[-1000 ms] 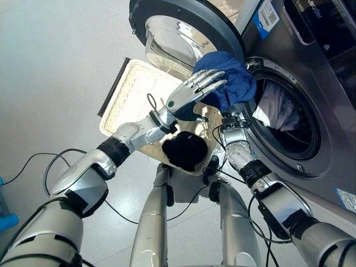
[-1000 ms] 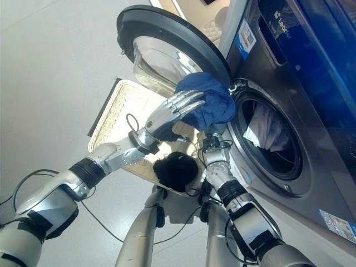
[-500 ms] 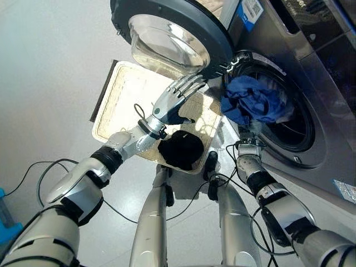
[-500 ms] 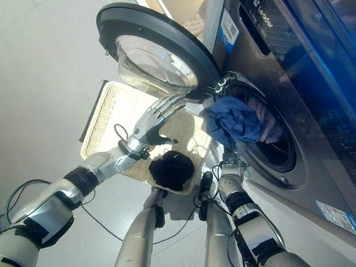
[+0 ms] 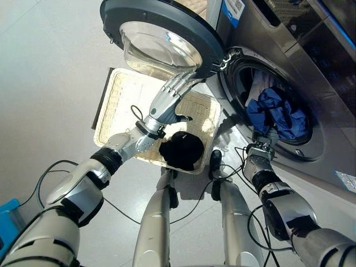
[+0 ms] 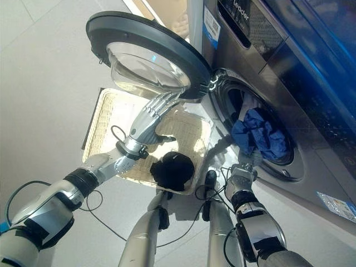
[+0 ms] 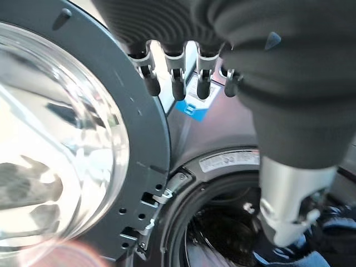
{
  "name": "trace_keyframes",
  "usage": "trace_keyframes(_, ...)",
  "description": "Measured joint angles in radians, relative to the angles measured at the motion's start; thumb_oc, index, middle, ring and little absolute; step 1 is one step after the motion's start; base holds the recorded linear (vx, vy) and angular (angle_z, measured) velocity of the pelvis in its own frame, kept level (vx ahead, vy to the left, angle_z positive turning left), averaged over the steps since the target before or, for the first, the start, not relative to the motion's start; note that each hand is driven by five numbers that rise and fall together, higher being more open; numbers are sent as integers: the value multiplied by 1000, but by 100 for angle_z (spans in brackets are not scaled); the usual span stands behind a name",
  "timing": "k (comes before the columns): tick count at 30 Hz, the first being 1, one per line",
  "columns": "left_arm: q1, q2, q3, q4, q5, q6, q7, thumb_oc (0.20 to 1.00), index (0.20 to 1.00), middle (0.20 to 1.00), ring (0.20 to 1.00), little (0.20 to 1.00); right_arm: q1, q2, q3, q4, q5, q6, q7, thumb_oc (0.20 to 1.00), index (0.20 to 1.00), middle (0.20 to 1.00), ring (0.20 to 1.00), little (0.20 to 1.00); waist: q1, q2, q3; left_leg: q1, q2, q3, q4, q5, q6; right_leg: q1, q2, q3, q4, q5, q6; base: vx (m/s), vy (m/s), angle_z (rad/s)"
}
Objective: Put the clothes into the washing machine.
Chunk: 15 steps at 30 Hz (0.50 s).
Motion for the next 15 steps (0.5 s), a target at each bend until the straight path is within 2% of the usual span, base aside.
trace_keyframes(4, 0, 3, -2, -70, -42, 0, -1, 1000, 1000, 1000, 1000, 1000, -75, -45, -69, 3, 1, 2, -62, 200, 200, 200, 200, 200, 5, 12, 1, -20, -2, -4, -3, 4, 3, -17, -1, -6, 1, 0, 0, -16, -49, 4)
trace_keyframes(9, 1, 31, -2, -196, -81, -2, -4, 1000, 1000, 1000, 1000, 1000, -143, -176, -66, 76, 6, 22, -123, 200, 200, 200, 200, 200, 30, 28, 2, -49, -4, -23, -2, 9, 3, -35, -8, -28, 0, 0, -1, -12, -72, 9)
trace_keyframes(12, 4, 63, 0, -264, -111, -3, -23, 1000, 1000, 1000, 1000, 1000, -171, -259, -14, 137, 8, 78, -129, 200, 200, 200, 200, 200, 57, 28, 1, -66, -5, -39, 1, 12, 3, -43, -12, -44, 0, -1, -1, -9, -84, 11)
trace_keyframes(15, 5, 89, 6, -288, -120, -4, -51, 1000, 1000, 1000, 1000, 1000, -193, -312, 9, 138, -52, 145, -148, 200, 200, 200, 200, 200, 58, 28, 1, -88, -8, -56, 6, 16, 4, -52, -16, -63, 0, -1, -1, -2, -87, 15)
